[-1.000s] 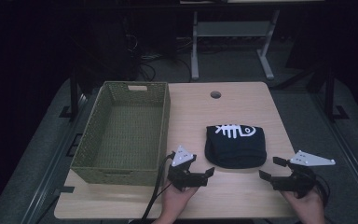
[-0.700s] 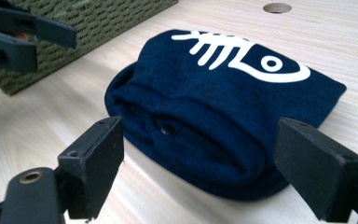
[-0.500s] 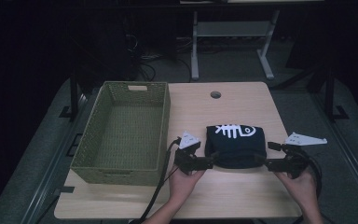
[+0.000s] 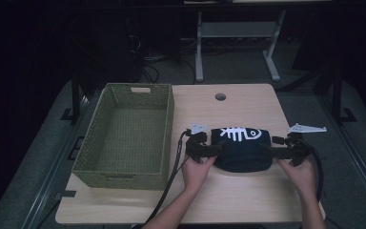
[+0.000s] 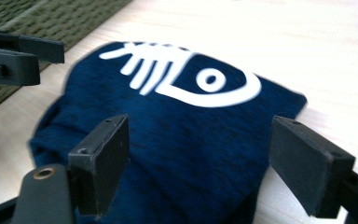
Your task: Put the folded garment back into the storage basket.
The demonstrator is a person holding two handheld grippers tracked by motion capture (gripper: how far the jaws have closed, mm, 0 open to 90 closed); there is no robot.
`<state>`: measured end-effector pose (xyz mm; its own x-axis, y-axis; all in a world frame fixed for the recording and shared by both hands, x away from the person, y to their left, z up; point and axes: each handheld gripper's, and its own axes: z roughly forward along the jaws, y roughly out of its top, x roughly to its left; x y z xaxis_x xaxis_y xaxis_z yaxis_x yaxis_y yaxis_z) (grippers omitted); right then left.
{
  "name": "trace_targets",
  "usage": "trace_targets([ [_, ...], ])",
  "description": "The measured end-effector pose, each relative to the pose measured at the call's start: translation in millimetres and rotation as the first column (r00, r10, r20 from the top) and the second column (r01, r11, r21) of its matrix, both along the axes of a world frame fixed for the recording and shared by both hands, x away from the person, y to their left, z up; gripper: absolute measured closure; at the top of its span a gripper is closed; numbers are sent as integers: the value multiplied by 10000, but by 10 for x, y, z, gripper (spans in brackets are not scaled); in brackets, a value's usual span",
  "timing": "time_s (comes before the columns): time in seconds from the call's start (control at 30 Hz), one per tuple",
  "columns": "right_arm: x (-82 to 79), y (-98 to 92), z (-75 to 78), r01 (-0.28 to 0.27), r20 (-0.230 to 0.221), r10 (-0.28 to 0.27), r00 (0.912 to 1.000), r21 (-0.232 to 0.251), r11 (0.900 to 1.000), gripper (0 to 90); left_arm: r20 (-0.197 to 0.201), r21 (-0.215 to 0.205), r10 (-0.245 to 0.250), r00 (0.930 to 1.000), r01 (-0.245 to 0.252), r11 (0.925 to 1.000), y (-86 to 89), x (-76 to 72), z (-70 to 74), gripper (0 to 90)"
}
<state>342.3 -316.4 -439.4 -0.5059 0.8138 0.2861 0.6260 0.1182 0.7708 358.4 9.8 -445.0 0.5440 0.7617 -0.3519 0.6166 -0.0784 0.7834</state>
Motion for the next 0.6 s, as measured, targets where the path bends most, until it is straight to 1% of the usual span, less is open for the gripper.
trace_targets([
  [0.07, 39, -25, -52, 136, -316, -131, 9994, 147, 9998, 213, -290, 77, 85, 9995, -83, 9999, -31, 48, -64, 202],
  [0.13, 72, -51, -105, 261, -481, -252, 9985, 171, 9995, 220, -635, 79, 38, 9980, -33, 10000, -62, 82, -118, 204],
  [0.2, 94, -77, -144, 356, -668, -330, 9972, 384, 9986, 225, -759, 252, 115, 9971, -97, 9996, -97, 98, -154, 207],
  [0.27, 112, -97, -175, 350, -775, -305, 9965, 582, 9977, 251, -801, 331, 180, 9966, -154, 9993, -116, 111, -180, 208],
  [0.3, 119, -105, -191, 350, -873, -298, 9957, 589, 9977, 270, -838, 355, 222, 9962, -193, 9992, -123, 114, -187, 208],
  [0.33, 124, -109, -203, 361, -877, -309, 9957, 587, 9976, 286, -915, 339, 240, 9955, -209, 9992, -136, 119, -198, 210],
  [0.37, 128, -109, -215, 404, -999, -346, 9944, 568, 9976, 306, -974, 388, 210, 9950, -172, 9991, -143, 122, -204, 215],
  [0.4, 130, -108, -225, 399, -1058, -345, 9938, 492, 9980, 318, -1036, 351, 244, 9943, -209, 9992, -158, 126, -214, 220],
  [0.5, 128, -104, -254, 448, -1089, -431, 9931, 132, 9989, 376, -1235, 251, 95, 9923, -64, 9997, -174, 136, -235, 258],
  [0.53, 130, -108, -268, 462, -1073, -446, 9932, 124, 9989, 381, -1248, 274, 83, 9922, -49, 9996, -176, 138, -242, 272],
  [0.6, 138, -105, -296, 454, -1267, -414, 9911, 287, 9986, 405, -1282, 284, 40, 9917, -4, 9996, -182, 136, -247, 302],
])
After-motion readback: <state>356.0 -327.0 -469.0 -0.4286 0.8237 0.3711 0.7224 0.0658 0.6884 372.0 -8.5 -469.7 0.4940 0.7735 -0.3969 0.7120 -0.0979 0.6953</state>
